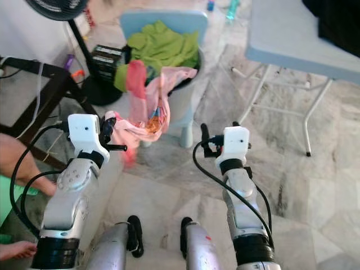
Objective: Hang hanger
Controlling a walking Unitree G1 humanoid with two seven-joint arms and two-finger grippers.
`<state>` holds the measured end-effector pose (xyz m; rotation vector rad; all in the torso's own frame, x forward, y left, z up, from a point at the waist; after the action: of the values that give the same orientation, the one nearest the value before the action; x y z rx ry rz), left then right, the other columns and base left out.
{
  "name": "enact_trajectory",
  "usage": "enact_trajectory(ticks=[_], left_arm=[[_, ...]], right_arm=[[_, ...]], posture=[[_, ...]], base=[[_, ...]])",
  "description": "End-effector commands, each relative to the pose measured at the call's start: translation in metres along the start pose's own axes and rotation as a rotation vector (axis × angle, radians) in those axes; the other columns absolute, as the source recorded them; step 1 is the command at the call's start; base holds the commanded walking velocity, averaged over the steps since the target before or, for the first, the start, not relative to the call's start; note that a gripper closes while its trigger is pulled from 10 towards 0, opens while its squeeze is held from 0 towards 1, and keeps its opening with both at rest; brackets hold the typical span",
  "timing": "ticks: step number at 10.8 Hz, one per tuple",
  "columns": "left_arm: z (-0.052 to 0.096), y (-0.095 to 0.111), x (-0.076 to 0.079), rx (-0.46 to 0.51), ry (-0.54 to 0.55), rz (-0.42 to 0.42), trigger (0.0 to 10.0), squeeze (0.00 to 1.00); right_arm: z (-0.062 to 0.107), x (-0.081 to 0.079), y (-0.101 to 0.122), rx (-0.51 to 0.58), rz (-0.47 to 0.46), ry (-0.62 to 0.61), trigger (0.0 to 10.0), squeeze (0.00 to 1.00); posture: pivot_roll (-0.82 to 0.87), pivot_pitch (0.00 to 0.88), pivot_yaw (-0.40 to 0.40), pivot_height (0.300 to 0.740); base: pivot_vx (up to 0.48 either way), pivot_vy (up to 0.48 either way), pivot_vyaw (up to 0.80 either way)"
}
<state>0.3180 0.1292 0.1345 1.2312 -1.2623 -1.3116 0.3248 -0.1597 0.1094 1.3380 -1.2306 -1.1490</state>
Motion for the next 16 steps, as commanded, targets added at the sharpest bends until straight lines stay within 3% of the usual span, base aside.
enact_trajectory(ticks=[1, 4, 5, 6, 8, 10, 14, 16], left_arm=[[0.008, -0.021, -0.007, -0.053, 0.013, -0.02, 10.0, 0.0], [0.033, -0.06, -0.032, -0.134, 0.069, -0.086, 10.0, 0.0], [0.038, -0.067, -0.032, -0.135, 0.077, -0.089, 10.0, 0.0], [0.032, -0.071, -0.029, -0.129, 0.092, -0.085, 10.0, 0.0], [0.002, -0.056, -0.024, -0.058, 0.074, -0.08, 10.0, 0.0], [-0.015, -0.044, -0.024, -0.015, 0.062, -0.084, 10.0, 0.0], [-0.024, -0.031, -0.02, 0.056, 0.082, -0.056, 10.0, 0.0], [-0.021, -0.024, -0.021, 0.08, 0.078, -0.053, 10.0, 0.0]], right_arm=[[0.011, 0.015, -0.01, -0.026, -0.003, -0.058, 10.0, 0.0], [0.052, 0.045, -0.033, -0.113, 0.046, -0.096, 10.0, 0.0], [0.062, 0.056, -0.043, -0.147, 0.066, -0.109, 10.0, 0.0], [0.056, 0.059, -0.046, -0.155, 0.073, -0.109, 10.0, 0.0], [0.025, 0.053, -0.031, -0.079, 0.054, -0.12, 10.0, 0.0], [0.018, 0.052, -0.025, -0.046, 0.052, -0.13, 10.0, 0.0], [0.02, 0.051, -0.027, -0.041, 0.058, -0.118, 10.0, 0.0], [0.02, 0.047, -0.026, -0.037, 0.046, -0.111, 10.0, 0.0]], posture=[[-0.03, 0.209, 0.033, 0.74], [-0.03, 0.185, 0.028, 0.74], [-0.03, 0.148, 0.017, 0.74], [-0.03, 0.099, 0.018, 0.74], [-0.04, 0.042, 0.034, 0.74], [-0.07, 0.031, 0.05, 0.74], [-0.08, 0.077, 0.049, 0.74], [-0.06, 0.134, 0.05, 0.74]], base=[[0.0, 0.0, 0.0], [0.0, 0.0, 0.0], [0.0, 0.0, 0.0], [0.0, 0.0, 0.0], [0.0, 0.0, 0.0], [0.0, 0.0, 0.0], [0.0, 0.0, 0.0], [0.264, 0.0, -0.48]])
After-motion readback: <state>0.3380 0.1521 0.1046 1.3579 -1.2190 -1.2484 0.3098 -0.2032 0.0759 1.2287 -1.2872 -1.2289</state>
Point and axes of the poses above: a point about 5 cm out from each wrist's last joint towards the gripper, its own z axis pointing back from the gripper into the wrist, its own y axis along the axis of the wrist's last joint, x = y × z, the point moved 3 cm from there along -z, pointing out of the wrist towards the gripper, and after that the axes turned 4 degrees about -z, right-handed, at the moved point
